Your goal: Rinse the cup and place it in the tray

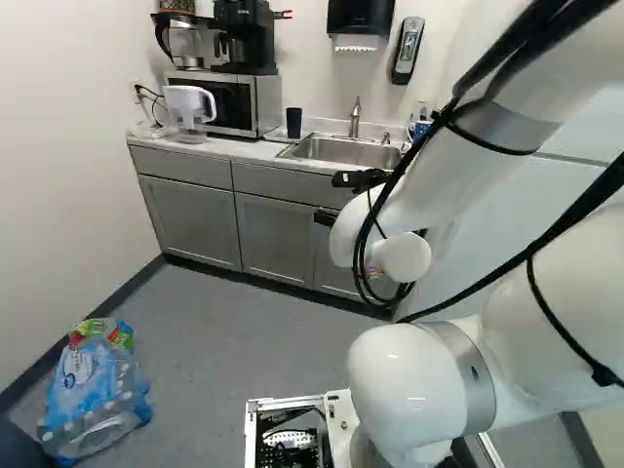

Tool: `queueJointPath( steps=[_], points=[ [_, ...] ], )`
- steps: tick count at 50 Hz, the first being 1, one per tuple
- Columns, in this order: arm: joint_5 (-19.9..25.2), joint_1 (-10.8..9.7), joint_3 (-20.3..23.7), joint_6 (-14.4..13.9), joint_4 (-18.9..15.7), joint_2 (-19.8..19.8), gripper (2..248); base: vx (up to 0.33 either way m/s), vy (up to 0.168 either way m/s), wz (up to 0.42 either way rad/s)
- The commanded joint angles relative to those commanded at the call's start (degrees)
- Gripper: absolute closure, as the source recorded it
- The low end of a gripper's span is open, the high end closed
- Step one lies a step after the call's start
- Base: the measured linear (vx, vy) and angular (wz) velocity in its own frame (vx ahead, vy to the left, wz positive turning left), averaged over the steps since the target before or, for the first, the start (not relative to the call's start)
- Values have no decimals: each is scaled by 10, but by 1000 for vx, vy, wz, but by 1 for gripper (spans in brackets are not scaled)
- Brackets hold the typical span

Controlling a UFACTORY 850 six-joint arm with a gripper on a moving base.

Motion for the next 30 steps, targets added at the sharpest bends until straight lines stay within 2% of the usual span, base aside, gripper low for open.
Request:
queueJointPath(
  steps=[30],
  points=[
    [19, 4, 14, 0, 0, 1, 3, 0, 0, 0]
  ],
)
